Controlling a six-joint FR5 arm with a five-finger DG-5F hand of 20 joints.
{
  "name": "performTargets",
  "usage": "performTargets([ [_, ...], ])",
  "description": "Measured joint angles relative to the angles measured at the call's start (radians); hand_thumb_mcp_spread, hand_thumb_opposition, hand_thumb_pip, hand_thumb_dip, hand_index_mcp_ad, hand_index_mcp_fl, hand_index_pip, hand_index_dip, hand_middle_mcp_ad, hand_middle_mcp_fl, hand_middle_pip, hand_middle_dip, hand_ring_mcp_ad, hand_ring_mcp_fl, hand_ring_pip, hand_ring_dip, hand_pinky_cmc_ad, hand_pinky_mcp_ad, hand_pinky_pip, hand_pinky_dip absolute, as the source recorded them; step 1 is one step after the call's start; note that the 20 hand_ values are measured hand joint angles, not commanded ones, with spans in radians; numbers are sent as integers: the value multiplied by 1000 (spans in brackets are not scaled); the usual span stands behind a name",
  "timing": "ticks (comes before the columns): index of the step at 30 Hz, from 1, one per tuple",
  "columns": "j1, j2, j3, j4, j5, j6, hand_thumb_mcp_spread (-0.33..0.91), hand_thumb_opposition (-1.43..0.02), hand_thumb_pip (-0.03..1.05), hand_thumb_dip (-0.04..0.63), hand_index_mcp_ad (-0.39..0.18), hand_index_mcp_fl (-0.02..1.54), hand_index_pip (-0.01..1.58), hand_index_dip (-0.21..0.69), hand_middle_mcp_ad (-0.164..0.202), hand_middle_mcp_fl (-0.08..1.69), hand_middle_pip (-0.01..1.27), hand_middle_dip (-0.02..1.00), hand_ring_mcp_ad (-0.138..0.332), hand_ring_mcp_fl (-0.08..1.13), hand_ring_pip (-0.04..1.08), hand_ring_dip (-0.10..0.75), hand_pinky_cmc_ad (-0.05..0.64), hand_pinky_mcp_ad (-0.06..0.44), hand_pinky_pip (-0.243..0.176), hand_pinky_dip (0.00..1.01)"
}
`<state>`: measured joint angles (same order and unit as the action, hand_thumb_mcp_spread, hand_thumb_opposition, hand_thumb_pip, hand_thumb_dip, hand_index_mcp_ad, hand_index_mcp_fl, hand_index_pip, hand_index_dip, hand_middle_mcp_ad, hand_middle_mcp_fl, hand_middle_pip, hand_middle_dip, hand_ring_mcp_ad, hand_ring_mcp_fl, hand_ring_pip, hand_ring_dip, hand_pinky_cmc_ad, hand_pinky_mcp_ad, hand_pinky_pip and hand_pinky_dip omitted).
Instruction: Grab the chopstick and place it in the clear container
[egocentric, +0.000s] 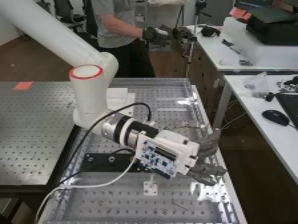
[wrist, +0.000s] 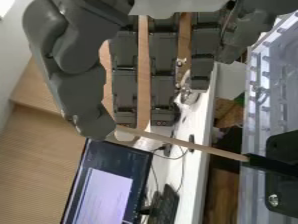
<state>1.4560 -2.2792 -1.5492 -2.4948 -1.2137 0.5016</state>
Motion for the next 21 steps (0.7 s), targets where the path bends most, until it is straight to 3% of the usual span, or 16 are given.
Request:
performTargets([
  [3, -2, 1, 4, -7, 2, -12, 548, -805, 567, 318, -91, 770, 550, 166, 82, 831, 286, 604, 162, 361, 80, 248, 295, 182, -80, 178],
  [8, -5, 1, 6, -14, -4, -20, 548, -805, 531, 307, -101, 801, 531, 168, 84, 853, 342, 606, 164, 361, 80, 283, 312, 182, -65, 180],
  [13, -5, 0, 5, -12, -7, -18, 545, -801, 525, 311, -120, 848, 518, 187, 80, 895, 361, 607, 131, 374, 89, 291, 330, 185, -63, 176],
  [17, -5, -1, 6, -16, -3, -20, 579, -852, 506, 307, -138, 939, 539, 187, 82, 897, 379, 607, 129, 400, 89, 291, 328, 183, -63, 176],
  [21, -5, -1, 8, -18, -3, -21, 658, -1004, 443, 278, -185, 1007, 649, 251, 82, 913, 379, 607, 131, 419, 84, 316, 340, 183, -51, 182],
])
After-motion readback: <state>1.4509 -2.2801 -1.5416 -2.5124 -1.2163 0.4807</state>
